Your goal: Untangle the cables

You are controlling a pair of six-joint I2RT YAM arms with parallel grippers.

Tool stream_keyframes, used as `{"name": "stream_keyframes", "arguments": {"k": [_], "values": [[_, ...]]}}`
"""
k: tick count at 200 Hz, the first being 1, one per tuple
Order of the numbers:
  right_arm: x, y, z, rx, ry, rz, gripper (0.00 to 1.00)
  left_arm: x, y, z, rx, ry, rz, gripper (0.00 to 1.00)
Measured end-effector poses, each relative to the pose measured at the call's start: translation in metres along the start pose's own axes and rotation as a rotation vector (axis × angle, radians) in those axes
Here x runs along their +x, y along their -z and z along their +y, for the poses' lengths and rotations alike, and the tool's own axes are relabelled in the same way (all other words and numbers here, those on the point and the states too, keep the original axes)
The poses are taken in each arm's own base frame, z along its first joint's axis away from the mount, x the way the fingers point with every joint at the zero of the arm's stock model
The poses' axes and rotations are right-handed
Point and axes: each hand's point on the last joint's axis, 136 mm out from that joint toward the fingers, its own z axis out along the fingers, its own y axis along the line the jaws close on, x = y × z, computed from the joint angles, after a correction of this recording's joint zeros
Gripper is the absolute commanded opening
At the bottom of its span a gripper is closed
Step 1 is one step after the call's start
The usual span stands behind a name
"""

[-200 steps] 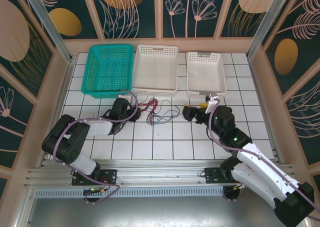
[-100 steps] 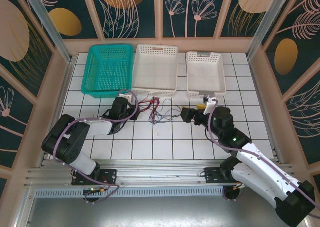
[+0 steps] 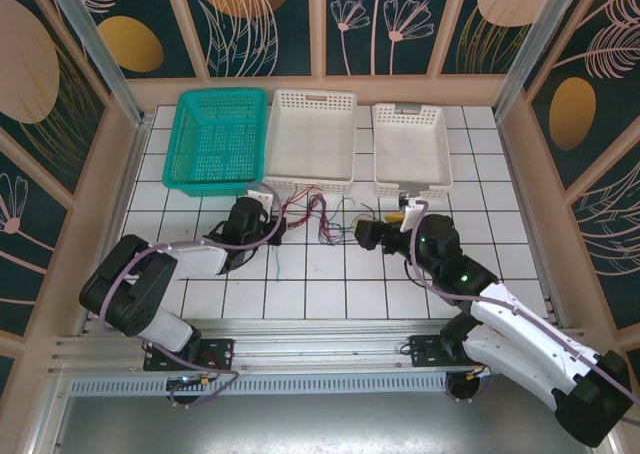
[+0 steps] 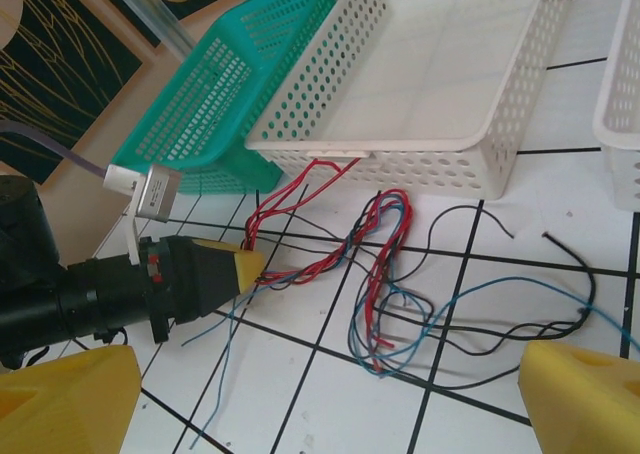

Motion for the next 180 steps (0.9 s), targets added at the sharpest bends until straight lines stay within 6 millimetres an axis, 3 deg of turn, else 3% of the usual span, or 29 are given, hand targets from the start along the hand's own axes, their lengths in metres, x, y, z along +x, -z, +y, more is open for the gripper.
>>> {"name": "stream_keyframes", "arguments": {"k": [29, 58, 109, 144, 180], "values": [[0.004, -0.001, 0.004, -0.015, -0.025, 0.017, 0.97, 0.002, 0.016, -0.024, 0.042, -0.034, -0.020, 0.00], [0.015, -0.004, 0.012, -0.040, -0.064, 0.057, 0.96, -0.004, 0.045, -0.040, 0.088, -0.025, -0.089, 0.00], [0.037, -0.011, 0.029, -0.105, -0.172, 0.160, 0.96, -0.020, 0.091, -0.042, 0.138, 0.040, -0.259, 0.00], [0.038, -0.008, 0.056, -0.231, -0.293, 0.172, 0.98, -0.027, 0.115, -0.042, 0.174, 0.088, -0.368, 0.00], [0.040, -0.006, 0.071, -0.311, -0.449, 0.184, 0.98, -0.036, 0.133, -0.043, 0.209, 0.133, -0.454, 0.00]]}}
